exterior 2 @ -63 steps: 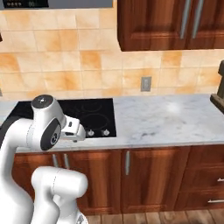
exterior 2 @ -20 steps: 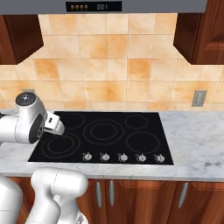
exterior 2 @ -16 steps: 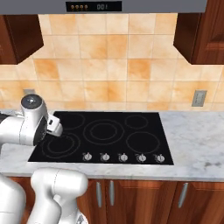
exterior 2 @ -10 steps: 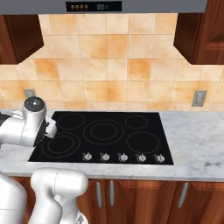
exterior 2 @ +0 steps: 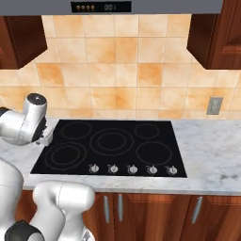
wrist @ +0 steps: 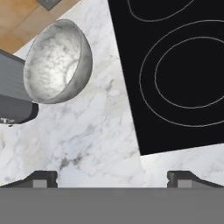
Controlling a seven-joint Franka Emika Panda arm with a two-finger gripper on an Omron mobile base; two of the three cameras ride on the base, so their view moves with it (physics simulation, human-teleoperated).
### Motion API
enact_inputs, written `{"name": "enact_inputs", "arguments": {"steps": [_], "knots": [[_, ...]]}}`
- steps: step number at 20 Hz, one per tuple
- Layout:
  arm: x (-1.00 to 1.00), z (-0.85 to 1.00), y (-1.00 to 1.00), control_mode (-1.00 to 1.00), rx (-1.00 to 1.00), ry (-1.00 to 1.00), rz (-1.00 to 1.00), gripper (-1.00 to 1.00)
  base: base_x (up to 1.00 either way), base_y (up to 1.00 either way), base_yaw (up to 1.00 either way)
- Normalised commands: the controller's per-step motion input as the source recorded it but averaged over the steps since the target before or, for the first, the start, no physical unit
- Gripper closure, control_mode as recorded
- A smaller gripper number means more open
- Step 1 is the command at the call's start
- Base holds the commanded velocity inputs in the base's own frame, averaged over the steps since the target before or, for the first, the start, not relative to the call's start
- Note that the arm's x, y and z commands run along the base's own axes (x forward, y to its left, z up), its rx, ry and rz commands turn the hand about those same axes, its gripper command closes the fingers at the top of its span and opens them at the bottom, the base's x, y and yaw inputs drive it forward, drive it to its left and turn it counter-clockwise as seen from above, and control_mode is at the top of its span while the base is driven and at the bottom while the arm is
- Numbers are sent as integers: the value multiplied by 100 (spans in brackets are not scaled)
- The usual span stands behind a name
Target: Pick the cup and bowl from the counter and place them on the counter next to the sink.
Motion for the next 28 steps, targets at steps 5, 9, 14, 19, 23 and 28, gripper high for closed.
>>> {"name": "enact_inputs", "arguments": {"steps": [5,9,14,19,23,28], "knots": [[60,-13,0,-100,9,9,1,-100,0,0,0],[67,-15,14,-100,3,1,0,-100,0,0,0],[43,-4,32,-100,0,-1,0,-100,0,0,0],[5,0,29,-100,0,-9,0,-100,0,0,0],[5,-7,43,-100,0,-7,0,-100,0,0,0],[26,-33,32,-100,0,-4,0,-100,0,0,0]]}}
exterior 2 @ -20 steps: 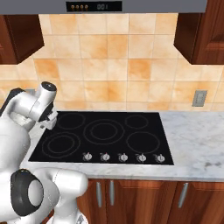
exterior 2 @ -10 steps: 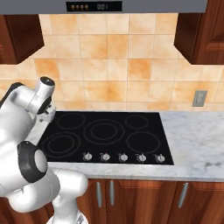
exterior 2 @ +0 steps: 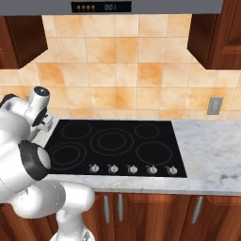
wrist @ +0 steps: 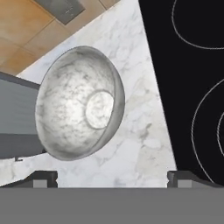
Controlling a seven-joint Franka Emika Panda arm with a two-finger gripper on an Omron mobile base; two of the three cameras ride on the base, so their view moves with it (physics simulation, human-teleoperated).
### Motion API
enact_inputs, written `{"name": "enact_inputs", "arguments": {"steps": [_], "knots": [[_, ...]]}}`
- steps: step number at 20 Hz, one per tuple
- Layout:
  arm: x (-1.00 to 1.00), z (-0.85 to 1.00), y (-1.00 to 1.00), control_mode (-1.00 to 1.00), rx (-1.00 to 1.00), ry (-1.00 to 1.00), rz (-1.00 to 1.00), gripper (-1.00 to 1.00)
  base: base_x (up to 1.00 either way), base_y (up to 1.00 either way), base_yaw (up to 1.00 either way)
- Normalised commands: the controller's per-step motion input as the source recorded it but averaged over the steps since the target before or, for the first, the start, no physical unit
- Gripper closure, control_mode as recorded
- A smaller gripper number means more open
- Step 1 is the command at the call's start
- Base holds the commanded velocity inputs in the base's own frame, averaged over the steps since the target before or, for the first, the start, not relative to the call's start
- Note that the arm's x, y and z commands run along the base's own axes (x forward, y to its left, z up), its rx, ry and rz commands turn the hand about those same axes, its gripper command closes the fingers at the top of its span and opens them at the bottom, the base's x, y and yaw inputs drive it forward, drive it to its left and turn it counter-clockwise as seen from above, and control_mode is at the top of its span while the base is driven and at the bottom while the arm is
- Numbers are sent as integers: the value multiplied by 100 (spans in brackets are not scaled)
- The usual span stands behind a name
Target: Pick the cup and bowl from the counter and place them on the counter next to the sink.
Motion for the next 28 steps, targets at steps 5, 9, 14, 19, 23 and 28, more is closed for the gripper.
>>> {"name": "enact_inputs", "arguments": {"steps": [5,9,14,19,23,28], "knots": [[57,-33,10,-100,0,0,-1,-100,0,0,0],[44,-5,22,-100,0,0,0,-100,0,0,0],[11,-2,39,-100,0,2,0,-100,0,0,0],[0,-18,19,-100,0,1,0,-100,0,0,0],[0,-2,-8,-100,0,-1,0,-100,0,0,0],[0,-17,-37,-100,0,-2,-4,-100,0,0,0]]}}
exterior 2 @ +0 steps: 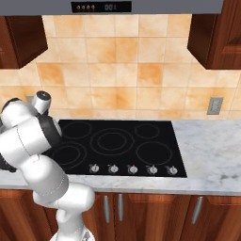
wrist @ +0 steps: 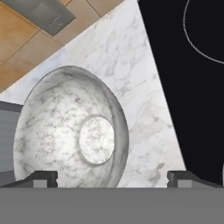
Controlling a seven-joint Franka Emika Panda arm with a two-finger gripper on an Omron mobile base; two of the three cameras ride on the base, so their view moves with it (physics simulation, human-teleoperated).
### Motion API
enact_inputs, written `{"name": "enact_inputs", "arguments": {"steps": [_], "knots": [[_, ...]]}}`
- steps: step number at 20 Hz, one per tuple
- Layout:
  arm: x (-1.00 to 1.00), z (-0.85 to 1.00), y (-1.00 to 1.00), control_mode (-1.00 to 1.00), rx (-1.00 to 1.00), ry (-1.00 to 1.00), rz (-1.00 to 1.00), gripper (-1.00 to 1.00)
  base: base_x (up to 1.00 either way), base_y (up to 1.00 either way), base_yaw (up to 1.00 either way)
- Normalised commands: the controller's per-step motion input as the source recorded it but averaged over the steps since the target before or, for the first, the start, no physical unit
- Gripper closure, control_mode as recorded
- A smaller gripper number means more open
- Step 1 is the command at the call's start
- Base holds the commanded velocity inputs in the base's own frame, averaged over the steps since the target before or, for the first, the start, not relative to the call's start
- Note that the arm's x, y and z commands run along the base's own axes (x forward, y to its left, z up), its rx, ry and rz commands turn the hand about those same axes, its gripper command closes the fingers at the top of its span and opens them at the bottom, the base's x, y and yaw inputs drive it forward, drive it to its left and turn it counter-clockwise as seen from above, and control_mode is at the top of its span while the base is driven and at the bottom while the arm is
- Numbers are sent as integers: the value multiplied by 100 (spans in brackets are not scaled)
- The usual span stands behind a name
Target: Pick the cup and bowl from the counter and place them on the counter next to the sink.
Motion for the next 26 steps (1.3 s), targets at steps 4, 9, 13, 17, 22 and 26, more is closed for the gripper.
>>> {"name": "enact_inputs", "arguments": {"steps": [4,9,13,17,22,26], "knots": [[0,-2,-2,-100,0,-1,0,-100,0,0,0],[0,-6,12,-100,0,0,0,-100,0,0,0],[0,-21,9,-100,0,0,0,-100,0,0,0],[2,-21,19,-100,0,0,0,-100,0,0,0],[9,-23,19,-100,0,0,-2,-100,0,0,0],[6,-26,8,-100,0,0,-3,-100,0,0,0]]}}
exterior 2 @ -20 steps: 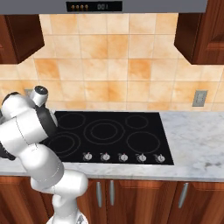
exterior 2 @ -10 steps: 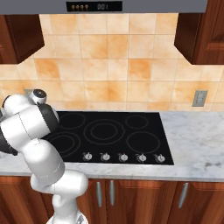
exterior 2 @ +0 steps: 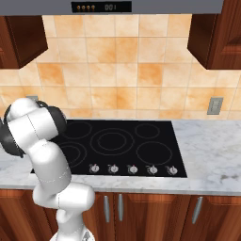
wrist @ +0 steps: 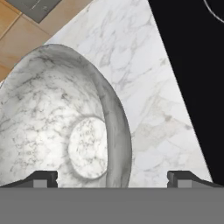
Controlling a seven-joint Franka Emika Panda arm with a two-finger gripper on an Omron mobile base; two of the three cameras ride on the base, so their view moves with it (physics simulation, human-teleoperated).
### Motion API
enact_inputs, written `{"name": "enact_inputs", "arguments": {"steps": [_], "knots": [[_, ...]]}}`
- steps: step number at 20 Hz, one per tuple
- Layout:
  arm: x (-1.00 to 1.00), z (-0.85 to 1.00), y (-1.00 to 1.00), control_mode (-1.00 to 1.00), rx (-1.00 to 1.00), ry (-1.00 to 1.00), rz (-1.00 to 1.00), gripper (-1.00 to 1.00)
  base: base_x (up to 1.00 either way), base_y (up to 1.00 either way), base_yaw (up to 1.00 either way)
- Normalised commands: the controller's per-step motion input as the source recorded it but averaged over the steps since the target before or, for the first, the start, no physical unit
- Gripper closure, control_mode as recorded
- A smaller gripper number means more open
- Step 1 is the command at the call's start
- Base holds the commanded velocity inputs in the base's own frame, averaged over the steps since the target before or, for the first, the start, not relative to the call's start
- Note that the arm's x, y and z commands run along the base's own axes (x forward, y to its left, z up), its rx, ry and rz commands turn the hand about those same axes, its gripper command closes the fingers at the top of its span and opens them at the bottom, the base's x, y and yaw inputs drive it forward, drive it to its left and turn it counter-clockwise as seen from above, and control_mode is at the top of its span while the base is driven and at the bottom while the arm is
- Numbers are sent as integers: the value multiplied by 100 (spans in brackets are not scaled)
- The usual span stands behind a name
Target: Pick the cup and bowl from the counter and place them on the counter next to the sink.
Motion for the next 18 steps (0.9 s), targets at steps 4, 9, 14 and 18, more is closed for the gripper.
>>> {"name": "enact_inputs", "arguments": {"steps": [4,9,14,18], "knots": [[1,-16,8,-100,0,0,-3,-100,0,0,0],[0,-8,13,-100,0,0,-2,-100,0,0,0],[0,0,0,-100,0,0,0,100,0,0,0],[0,0,0,-100,0,0,0,100,0,0,0]]}}
